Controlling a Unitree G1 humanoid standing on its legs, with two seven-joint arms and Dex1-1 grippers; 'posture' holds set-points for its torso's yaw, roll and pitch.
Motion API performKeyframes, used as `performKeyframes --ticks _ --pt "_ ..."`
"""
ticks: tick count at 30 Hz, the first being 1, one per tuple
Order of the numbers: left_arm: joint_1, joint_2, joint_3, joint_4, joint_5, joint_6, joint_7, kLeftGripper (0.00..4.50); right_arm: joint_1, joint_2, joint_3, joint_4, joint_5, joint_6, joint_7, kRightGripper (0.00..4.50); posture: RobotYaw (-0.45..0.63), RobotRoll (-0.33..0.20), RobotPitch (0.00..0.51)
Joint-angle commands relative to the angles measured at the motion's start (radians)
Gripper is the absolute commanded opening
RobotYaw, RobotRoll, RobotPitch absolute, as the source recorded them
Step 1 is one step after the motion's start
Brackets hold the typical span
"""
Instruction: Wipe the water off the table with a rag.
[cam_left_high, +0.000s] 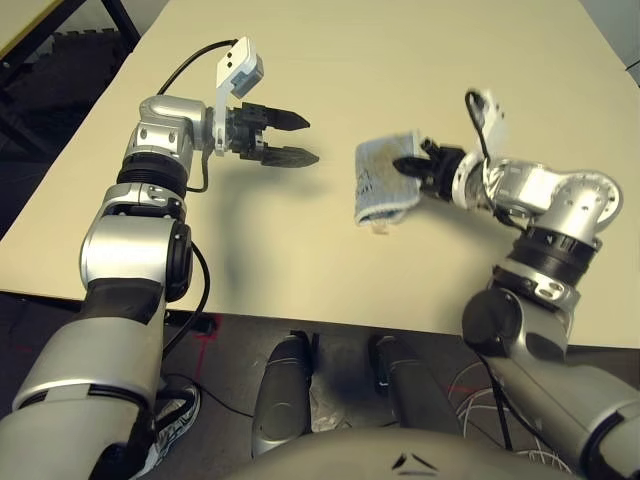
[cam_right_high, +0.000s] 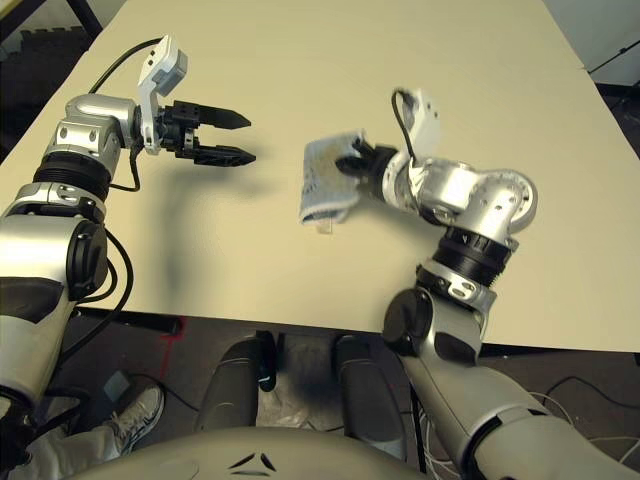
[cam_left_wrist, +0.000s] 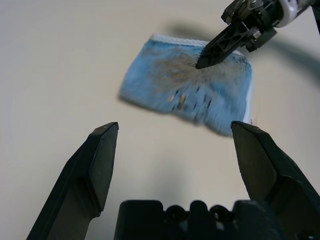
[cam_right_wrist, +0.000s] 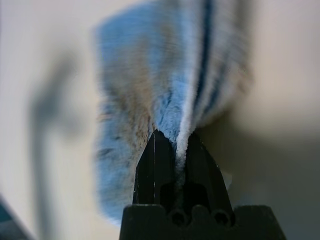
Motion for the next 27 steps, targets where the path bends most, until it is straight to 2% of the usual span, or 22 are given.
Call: performKeyframes --ticks 1,5,10,12,14,17,19,23,27 --pt "0.011 0.013 -0.005 0.004 0.008 0.006 -0.002 4.5 0.003 -0.123 -0.03 0.084 -0.051 0.018 0.044 0.0 -0.07 0.0 0.182" --pt "0.021 0.015 -0.005 0.006 0.009 0.007 0.001 4.5 -0.034 -0.235 -0.022 0.192 -0.094 -0.006 0.098 0.0 -0.08 0.0 0.181" --pt "0.025 0.009 -0.003 0.011 0.007 0.01 0.015 4.5 -0.063 -0.253 0.015 0.238 -0.121 -0.025 0.154 0.0 -0.08 0.0 0.18" --pt "0.026 0.008 -0.003 0.009 0.006 0.012 0.017 4.5 -0.05 -0.253 0.051 0.224 -0.127 -0.026 0.181 0.68 -0.08 0.0 0.179" --pt "0.025 0.009 0.002 0.006 0.001 0.017 0.022 4.5 0.003 -0.302 0.182 0.162 -0.124 -0.065 0.266 1.16 -0.07 0.0 0.178" --pt "0.022 0.012 0.031 0.002 -0.017 0.023 0.079 4.5 0.102 -0.474 0.44 0.043 -0.166 -0.256 0.503 2.27 -0.06 0.0 0.178" --pt "0.019 0.01 0.069 0.003 -0.038 0.02 0.158 4.5 0.12 -0.57 0.518 0.026 -0.183 -0.341 0.622 3.02 -0.05 0.0 0.172" --pt "0.061 -0.016 0.159 0.012 -0.075 -0.067 0.384 4.5 0.055 -0.655 0.499 0.133 -0.225 -0.493 0.713 4.45 -0.04 0.0 0.168" --pt "0.114 -0.048 0.257 0.032 -0.115 -0.172 0.647 4.5 -0.006 -0.615 0.416 0.345 -0.305 -0.805 0.653 4.48 -0.04 0.0 0.163"
